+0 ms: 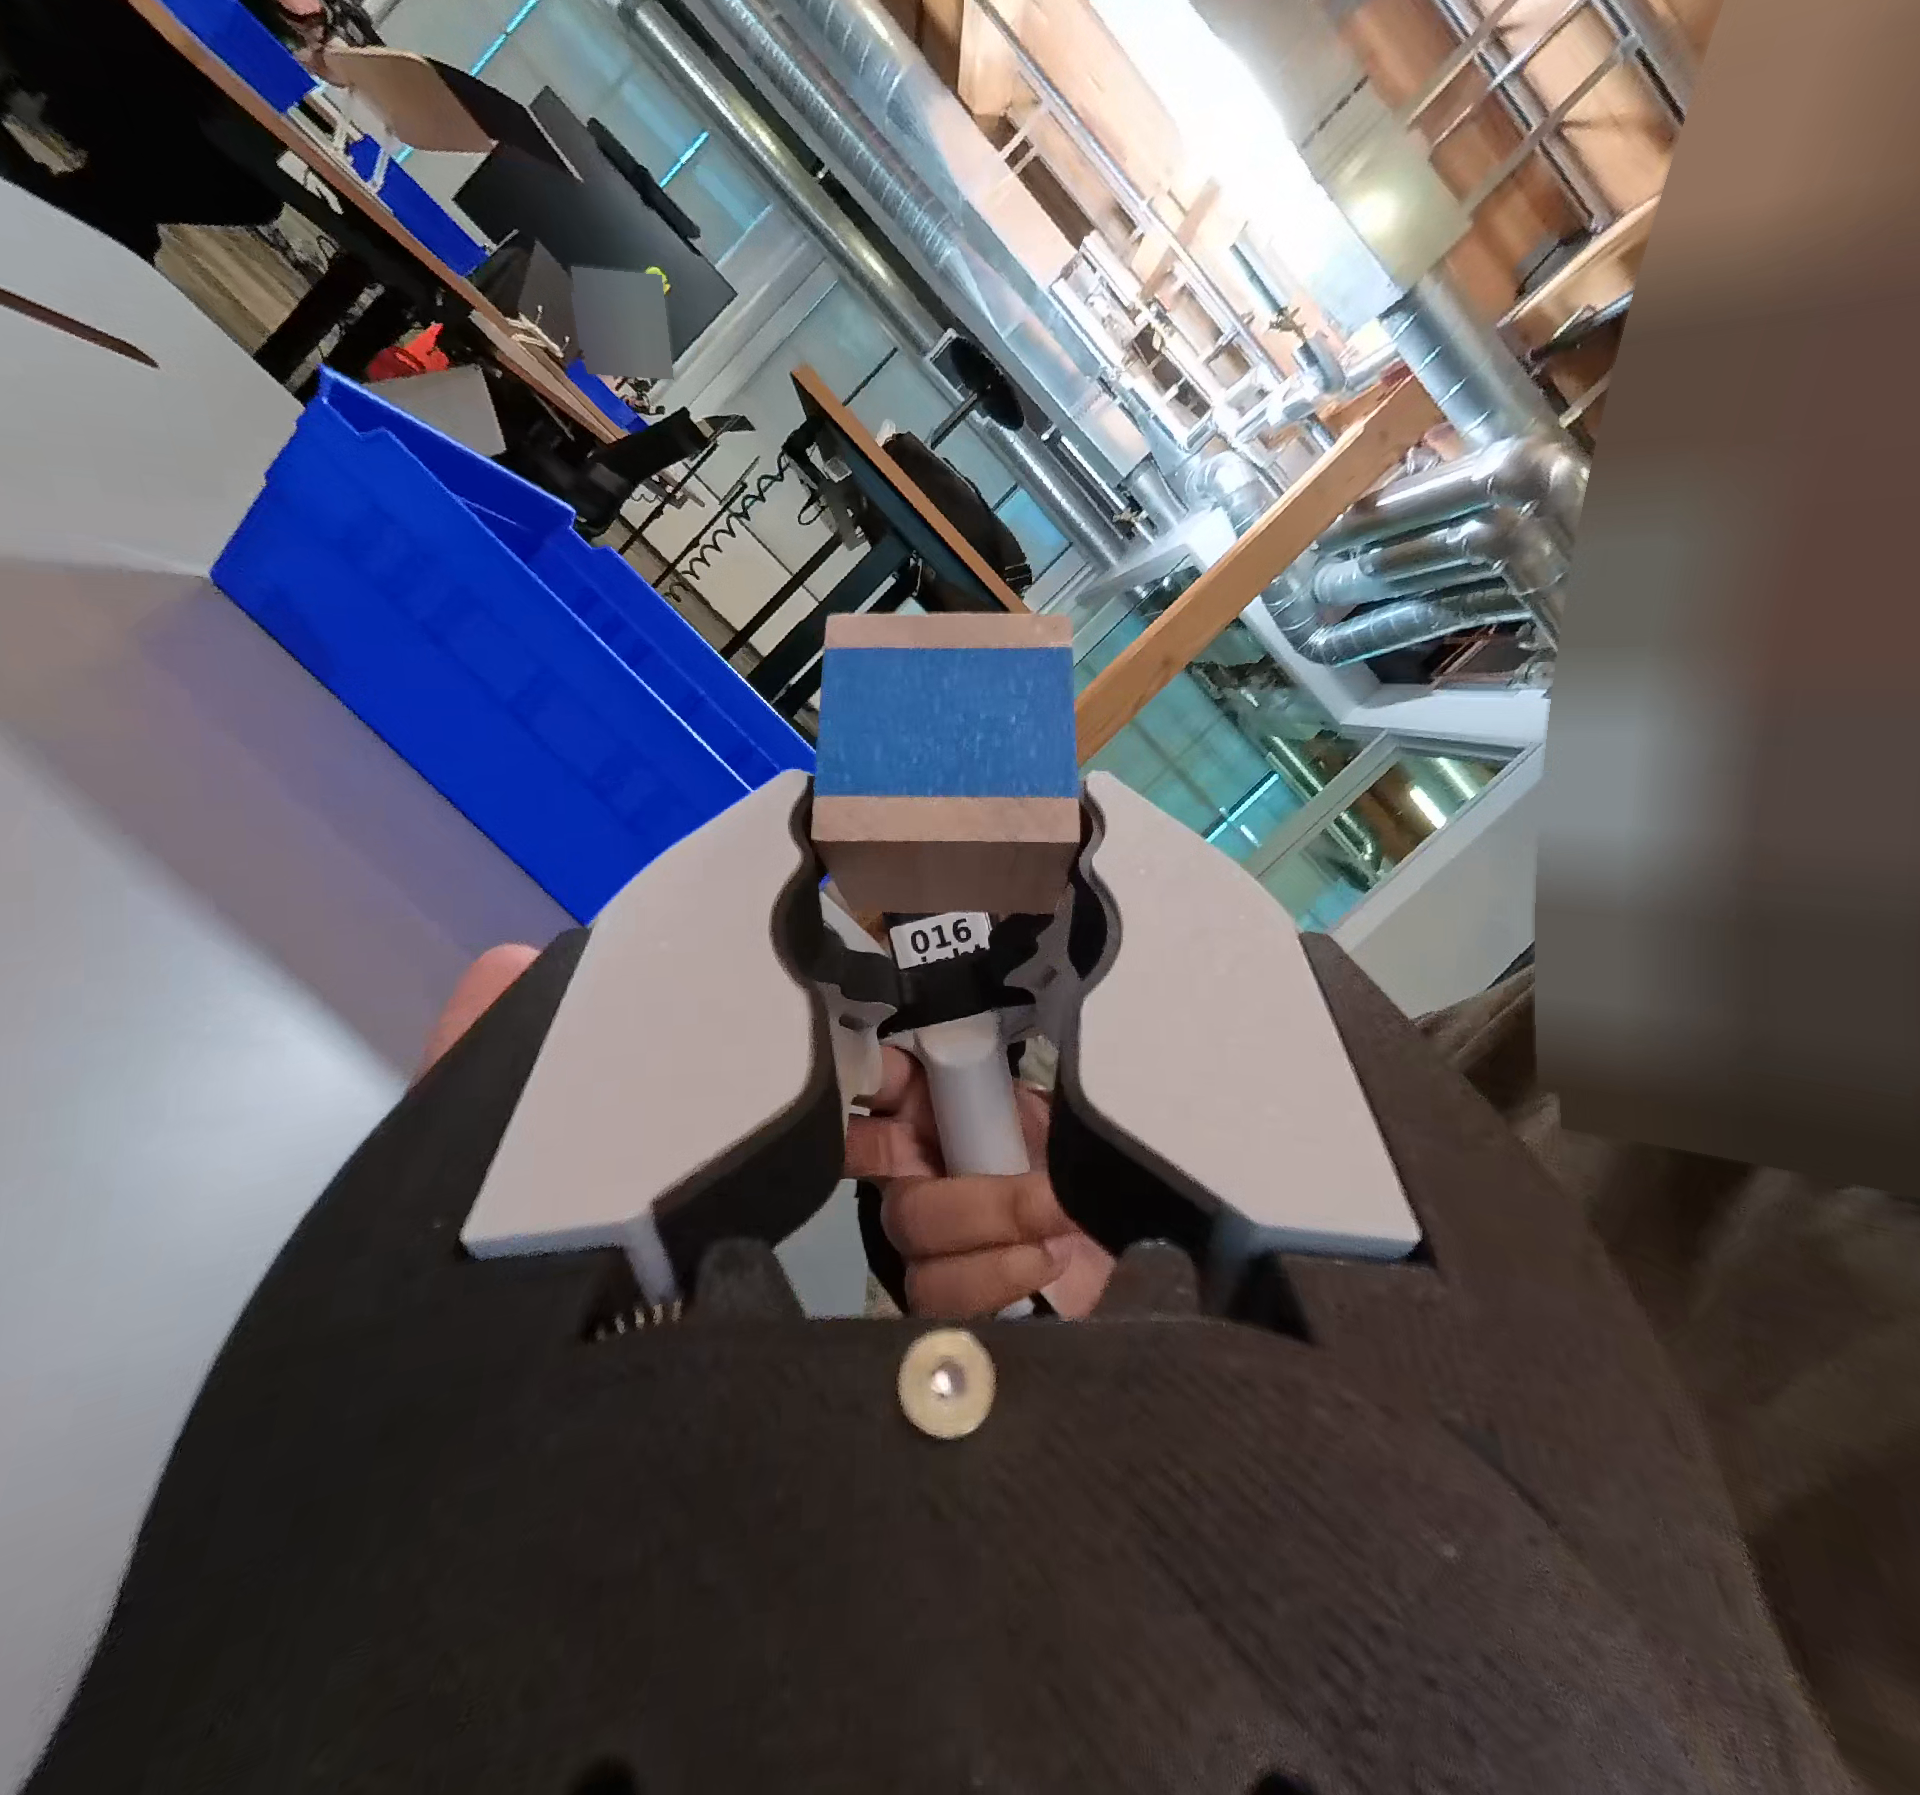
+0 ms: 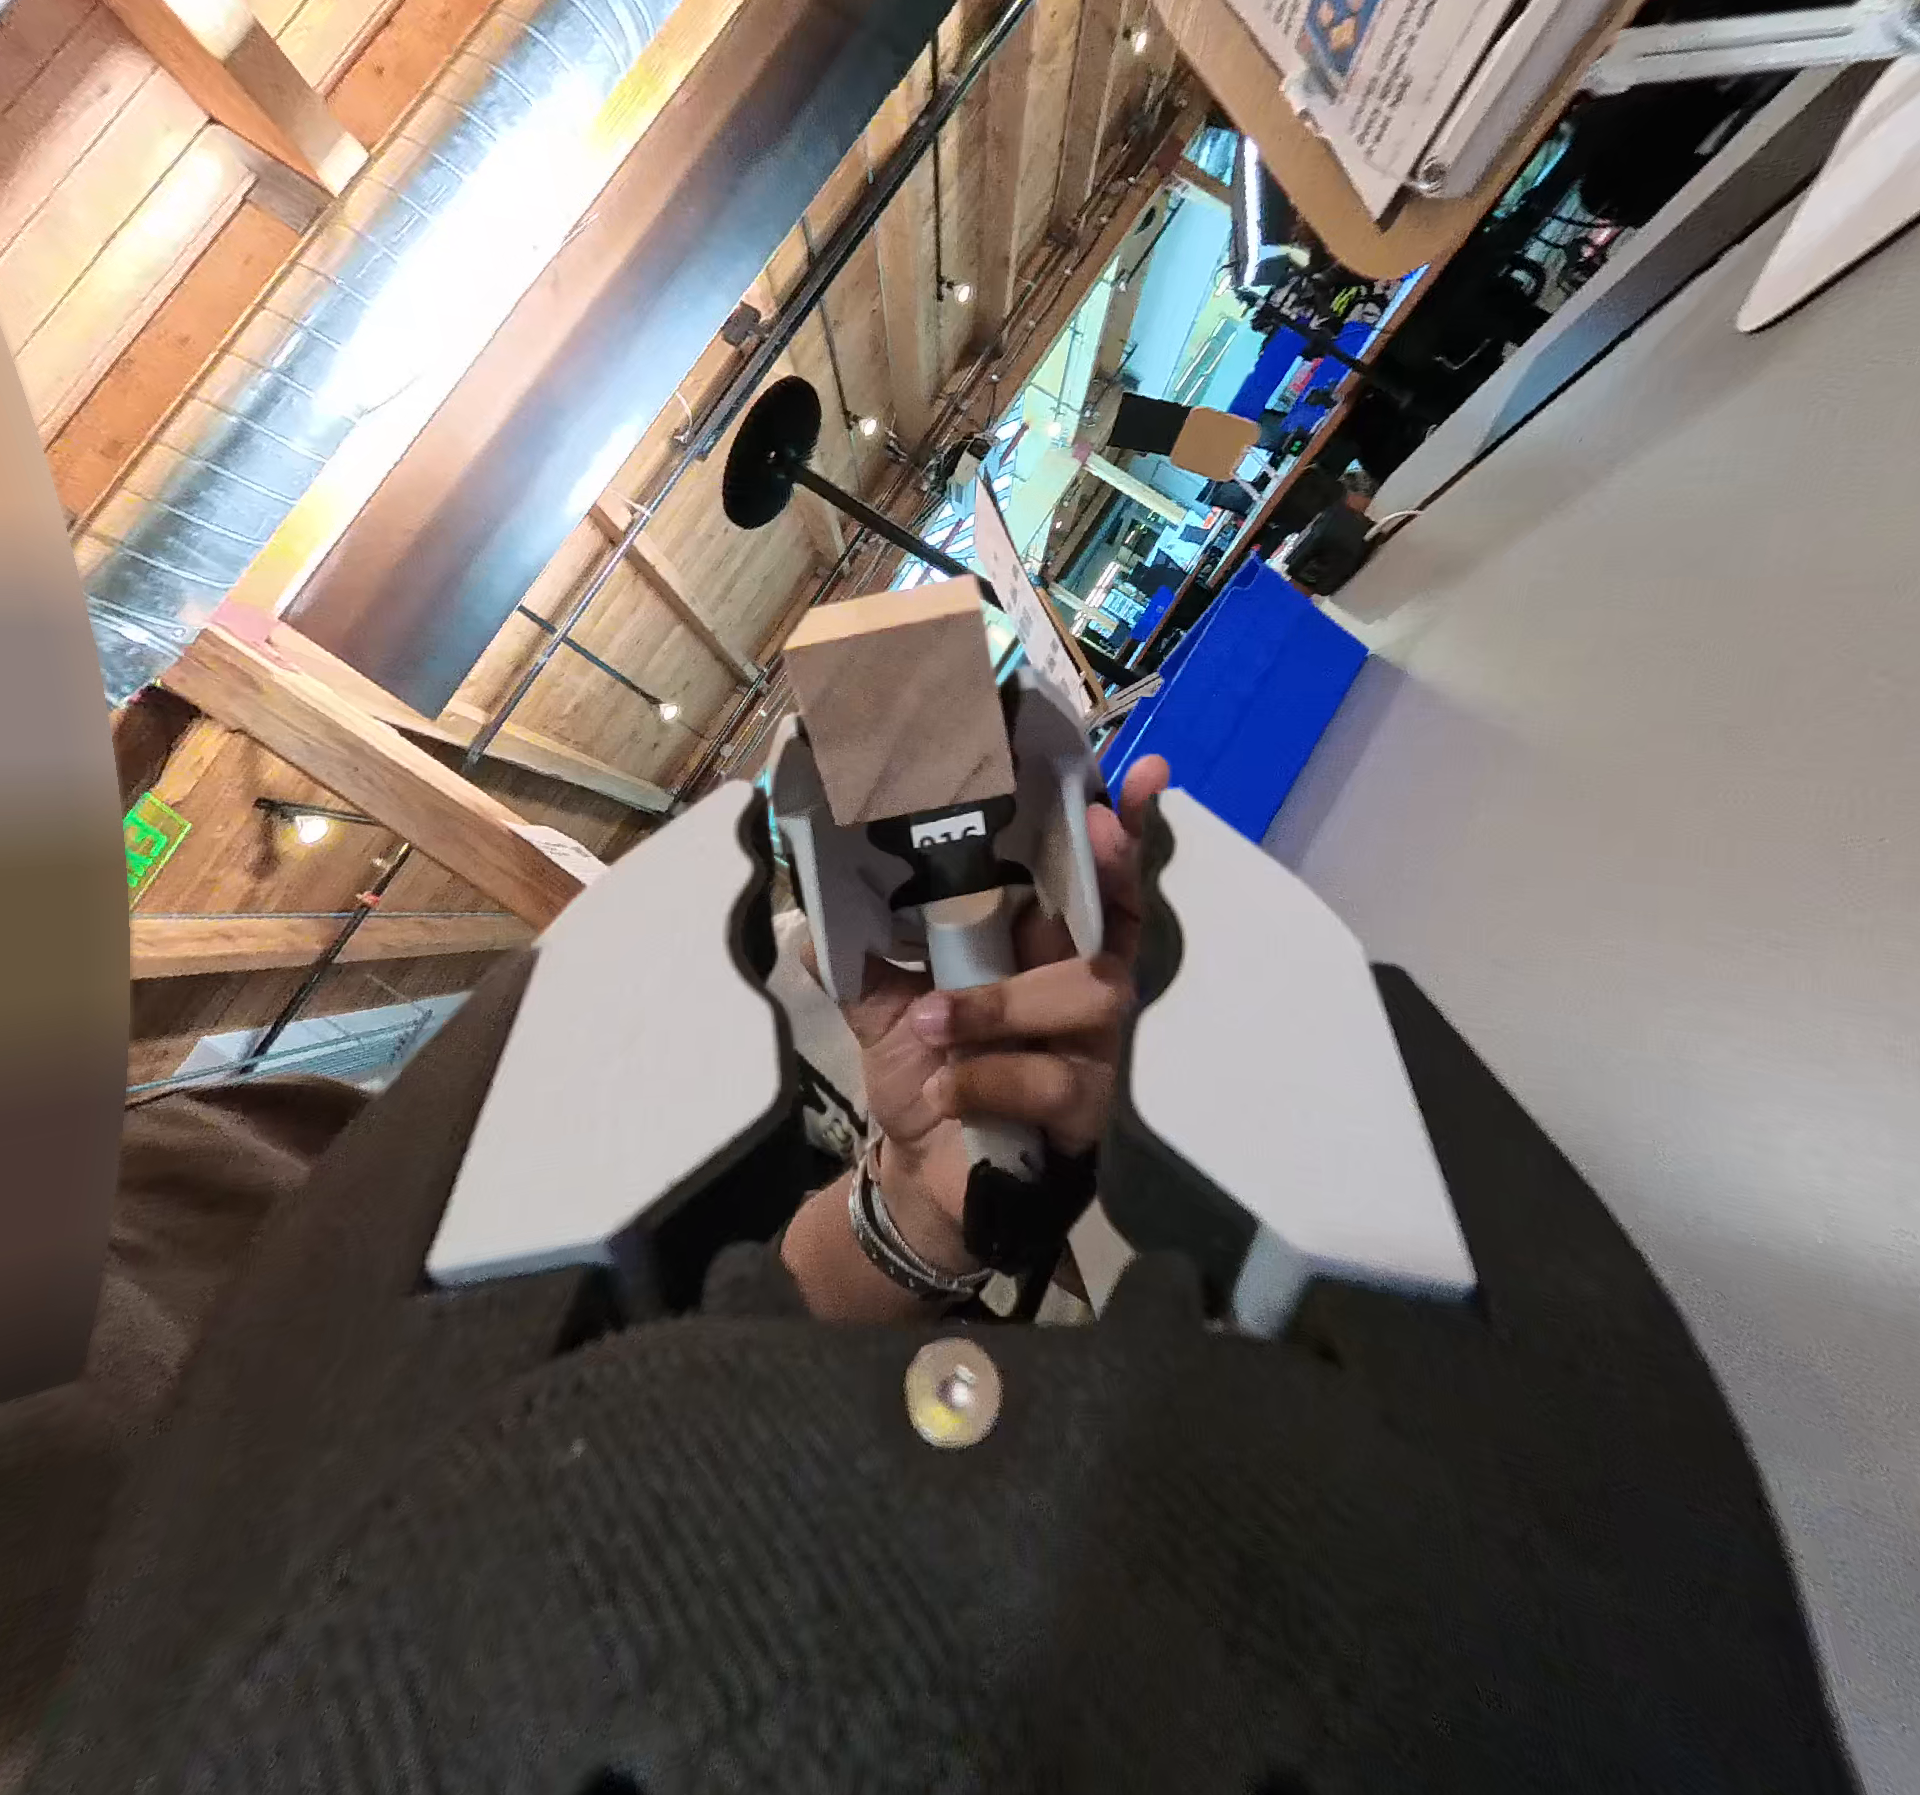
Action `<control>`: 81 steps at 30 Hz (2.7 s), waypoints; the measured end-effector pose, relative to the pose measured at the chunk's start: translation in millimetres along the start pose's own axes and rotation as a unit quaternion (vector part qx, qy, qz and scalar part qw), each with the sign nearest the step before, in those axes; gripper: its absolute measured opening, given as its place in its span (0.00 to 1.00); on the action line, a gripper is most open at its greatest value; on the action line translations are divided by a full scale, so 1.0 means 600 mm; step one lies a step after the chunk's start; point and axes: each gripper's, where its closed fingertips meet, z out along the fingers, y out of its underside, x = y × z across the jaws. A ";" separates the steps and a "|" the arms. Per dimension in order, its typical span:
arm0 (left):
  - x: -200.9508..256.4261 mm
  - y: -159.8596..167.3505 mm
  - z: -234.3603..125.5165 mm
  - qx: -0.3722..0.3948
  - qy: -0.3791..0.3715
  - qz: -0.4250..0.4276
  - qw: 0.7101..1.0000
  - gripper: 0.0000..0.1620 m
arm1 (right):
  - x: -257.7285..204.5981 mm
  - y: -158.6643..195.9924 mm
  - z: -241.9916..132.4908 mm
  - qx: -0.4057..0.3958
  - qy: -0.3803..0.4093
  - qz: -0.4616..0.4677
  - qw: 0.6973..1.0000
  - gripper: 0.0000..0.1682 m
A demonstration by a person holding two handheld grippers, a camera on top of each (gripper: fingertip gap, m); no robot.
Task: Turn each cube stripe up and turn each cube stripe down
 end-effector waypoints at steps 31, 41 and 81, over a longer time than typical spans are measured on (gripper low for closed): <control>-0.006 -0.002 -0.039 0.015 -0.024 -0.023 0.999 0.27 | -0.044 -0.243 -0.077 0.044 0.177 -0.334 0.925 0.25; -0.012 0.077 -0.057 -0.084 -0.073 0.030 0.993 0.28 | 0.271 -0.385 -0.252 -0.223 0.627 -0.393 0.635 0.25; -0.059 0.059 -0.074 -0.114 -0.142 0.119 0.976 0.34 | 0.013 -0.328 -0.080 -0.081 0.333 -0.361 0.867 0.33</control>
